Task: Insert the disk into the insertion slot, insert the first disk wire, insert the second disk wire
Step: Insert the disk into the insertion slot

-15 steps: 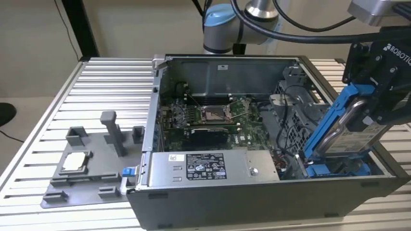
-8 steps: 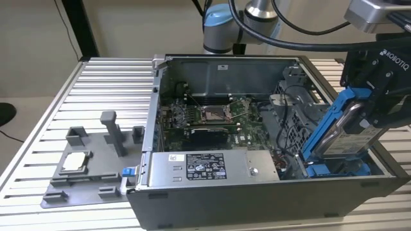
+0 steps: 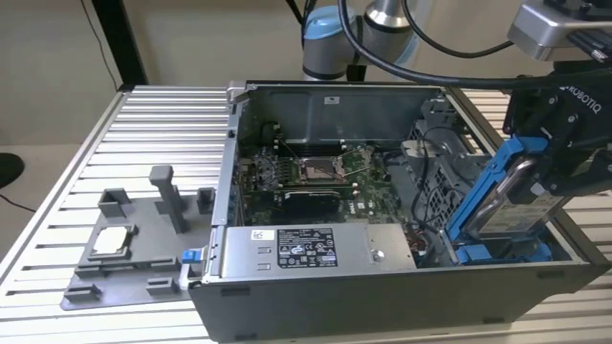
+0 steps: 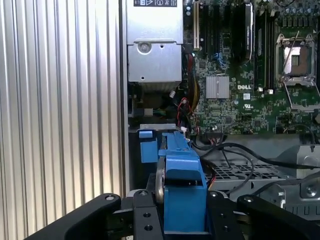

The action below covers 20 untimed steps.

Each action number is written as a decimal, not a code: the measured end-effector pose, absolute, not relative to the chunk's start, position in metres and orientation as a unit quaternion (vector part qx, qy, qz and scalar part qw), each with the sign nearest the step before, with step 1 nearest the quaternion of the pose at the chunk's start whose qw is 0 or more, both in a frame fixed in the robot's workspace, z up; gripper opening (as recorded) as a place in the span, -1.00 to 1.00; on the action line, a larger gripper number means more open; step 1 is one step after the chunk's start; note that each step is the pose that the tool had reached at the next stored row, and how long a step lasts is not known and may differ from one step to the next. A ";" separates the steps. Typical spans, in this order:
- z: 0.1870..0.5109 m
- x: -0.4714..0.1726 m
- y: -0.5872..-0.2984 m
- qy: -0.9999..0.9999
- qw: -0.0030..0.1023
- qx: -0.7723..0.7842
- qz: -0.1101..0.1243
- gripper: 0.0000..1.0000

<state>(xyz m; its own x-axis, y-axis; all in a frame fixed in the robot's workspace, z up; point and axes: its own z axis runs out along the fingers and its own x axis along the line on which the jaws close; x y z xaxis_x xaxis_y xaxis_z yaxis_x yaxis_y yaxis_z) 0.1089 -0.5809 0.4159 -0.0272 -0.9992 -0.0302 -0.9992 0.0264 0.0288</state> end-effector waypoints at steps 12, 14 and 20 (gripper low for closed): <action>0.402 0.109 -0.581 0.717 0.002 -0.697 0.022 -1.00; 0.400 0.109 -0.581 0.717 0.002 -0.696 0.022 -1.00; 0.398 0.109 -0.581 0.717 0.002 -0.696 0.022 1.00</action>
